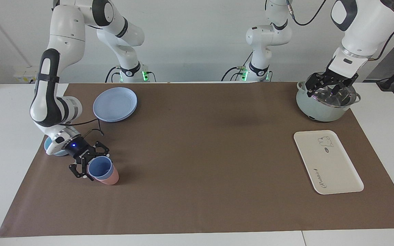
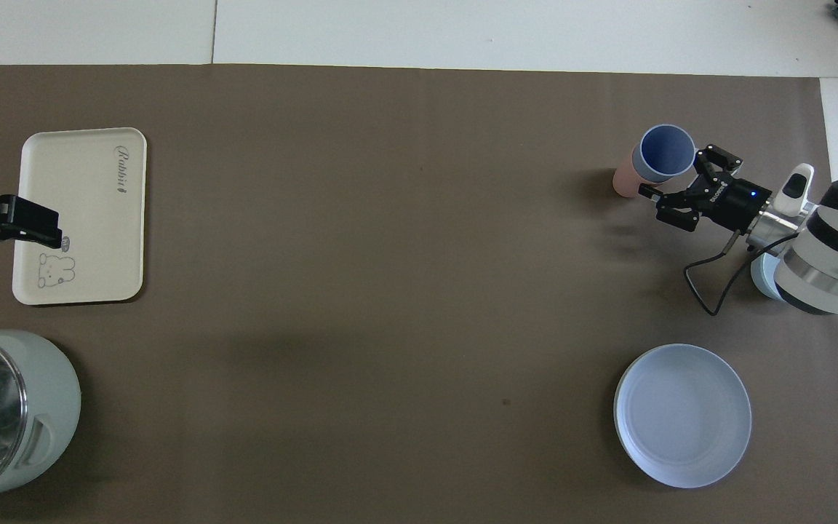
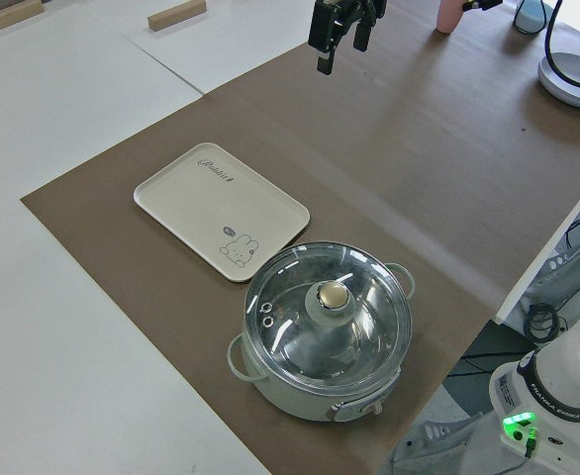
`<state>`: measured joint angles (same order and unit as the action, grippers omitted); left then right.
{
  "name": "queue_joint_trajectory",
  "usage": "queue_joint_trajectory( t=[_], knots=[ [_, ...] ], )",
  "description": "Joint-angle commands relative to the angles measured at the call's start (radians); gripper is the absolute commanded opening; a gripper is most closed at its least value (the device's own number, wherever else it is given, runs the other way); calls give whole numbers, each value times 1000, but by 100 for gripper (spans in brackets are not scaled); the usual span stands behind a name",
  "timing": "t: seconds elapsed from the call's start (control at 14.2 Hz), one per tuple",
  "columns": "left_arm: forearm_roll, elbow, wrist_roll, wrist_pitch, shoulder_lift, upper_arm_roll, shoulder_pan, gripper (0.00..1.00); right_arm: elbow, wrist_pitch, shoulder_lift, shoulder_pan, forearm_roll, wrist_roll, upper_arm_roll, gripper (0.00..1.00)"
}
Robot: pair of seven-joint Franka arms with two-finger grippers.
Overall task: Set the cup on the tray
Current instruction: 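Lift the blue cup with the right gripper while the left gripper approaches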
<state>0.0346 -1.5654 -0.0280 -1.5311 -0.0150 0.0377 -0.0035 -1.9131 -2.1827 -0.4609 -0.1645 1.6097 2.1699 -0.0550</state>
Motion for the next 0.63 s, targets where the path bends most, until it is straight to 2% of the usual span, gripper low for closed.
queue_joint_trajectory(
  t=[0.0, 0.56],
  knots=[
    [-7, -25, -1, 3, 26, 2, 10, 100, 19, -22, -19, 10, 38, 25, 3, 100],
    [-7, -25, -1, 3, 26, 2, 8, 100, 11, -23, -19, 29, 45, 34, 3, 100]
  ],
)
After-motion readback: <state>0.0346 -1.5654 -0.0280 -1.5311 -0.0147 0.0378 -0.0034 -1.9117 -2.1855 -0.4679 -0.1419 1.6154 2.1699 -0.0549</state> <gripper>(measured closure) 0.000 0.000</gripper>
